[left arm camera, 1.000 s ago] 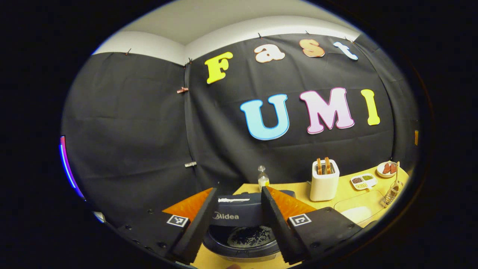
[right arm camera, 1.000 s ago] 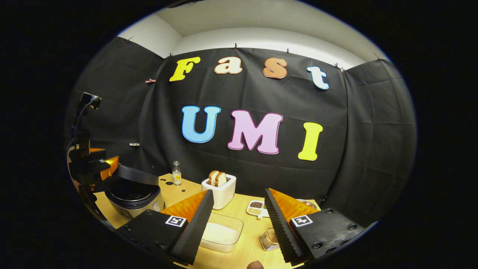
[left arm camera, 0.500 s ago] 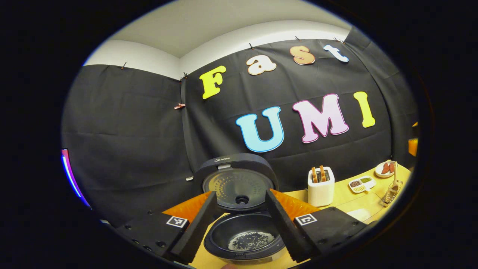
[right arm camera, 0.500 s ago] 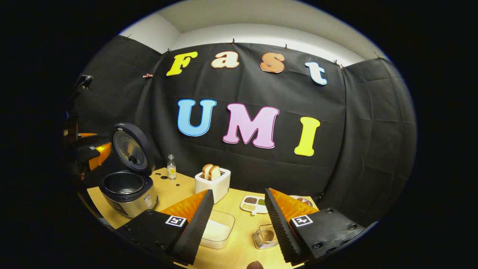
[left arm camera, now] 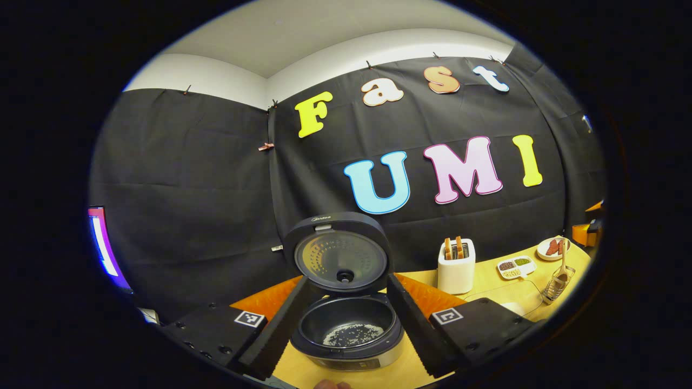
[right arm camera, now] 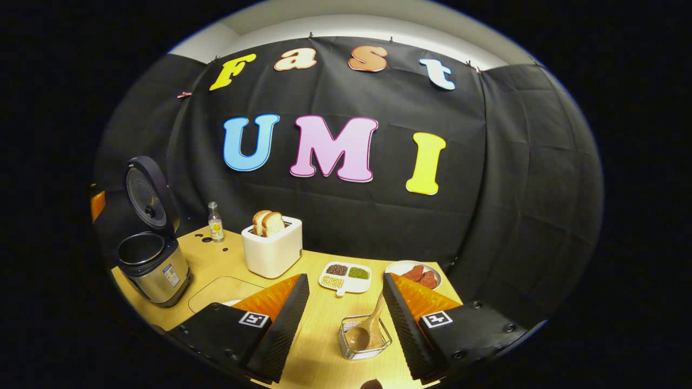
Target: Close the left gripper, press the button to open the rice cooker; take a wooden spoon from the chopstick holder with the right hand, scoop a spoonful of rice and pour it into the rice cooker, then put the wooden spoon back into the chopstick holder.
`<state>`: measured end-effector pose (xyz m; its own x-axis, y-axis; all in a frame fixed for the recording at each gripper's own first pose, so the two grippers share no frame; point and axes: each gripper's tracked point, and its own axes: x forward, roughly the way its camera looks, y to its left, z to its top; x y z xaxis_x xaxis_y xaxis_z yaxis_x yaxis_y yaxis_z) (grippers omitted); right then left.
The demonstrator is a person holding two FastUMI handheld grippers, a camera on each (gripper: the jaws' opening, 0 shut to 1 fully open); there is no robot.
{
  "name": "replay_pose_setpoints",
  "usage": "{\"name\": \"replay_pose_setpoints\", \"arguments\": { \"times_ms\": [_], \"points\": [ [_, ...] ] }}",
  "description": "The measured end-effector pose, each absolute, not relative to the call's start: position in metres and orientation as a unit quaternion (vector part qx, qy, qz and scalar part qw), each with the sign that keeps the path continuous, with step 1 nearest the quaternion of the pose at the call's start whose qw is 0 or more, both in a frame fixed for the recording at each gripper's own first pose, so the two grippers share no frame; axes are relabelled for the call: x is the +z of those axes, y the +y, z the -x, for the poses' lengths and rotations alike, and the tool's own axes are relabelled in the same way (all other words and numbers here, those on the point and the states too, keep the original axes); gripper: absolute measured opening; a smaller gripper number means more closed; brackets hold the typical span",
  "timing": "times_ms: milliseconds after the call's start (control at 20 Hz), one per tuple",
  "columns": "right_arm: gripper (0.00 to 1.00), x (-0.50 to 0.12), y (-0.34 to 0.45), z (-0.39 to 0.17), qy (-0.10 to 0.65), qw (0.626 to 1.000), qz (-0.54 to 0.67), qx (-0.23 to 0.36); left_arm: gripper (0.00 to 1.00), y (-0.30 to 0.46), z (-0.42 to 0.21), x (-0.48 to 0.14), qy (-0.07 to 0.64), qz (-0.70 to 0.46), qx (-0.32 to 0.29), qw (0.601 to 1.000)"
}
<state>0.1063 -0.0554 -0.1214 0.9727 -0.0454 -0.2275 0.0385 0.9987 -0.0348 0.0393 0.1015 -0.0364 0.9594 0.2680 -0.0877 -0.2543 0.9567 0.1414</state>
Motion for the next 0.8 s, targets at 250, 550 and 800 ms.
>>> {"name": "replay_pose_setpoints", "arguments": {
  "times_ms": [250,550,800],
  "points": [
    [0.87,-0.174,-0.100,-0.140,0.170,0.984,-0.015,-0.048,0.96,0.083,-0.025,-0.041,0.070,-0.063,0.134,0.986],
    [0.86,-0.228,-0.127,-0.177,0.232,0.969,-0.058,-0.056,0.96,0.066,-0.016,-0.042,0.073,-0.058,0.135,0.986],
    [0.87,-0.255,-0.141,-0.195,0.262,0.959,-0.084,-0.063,0.96,0.057,-0.011,-0.046,0.083,-0.062,0.131,0.986]
  ]
}}
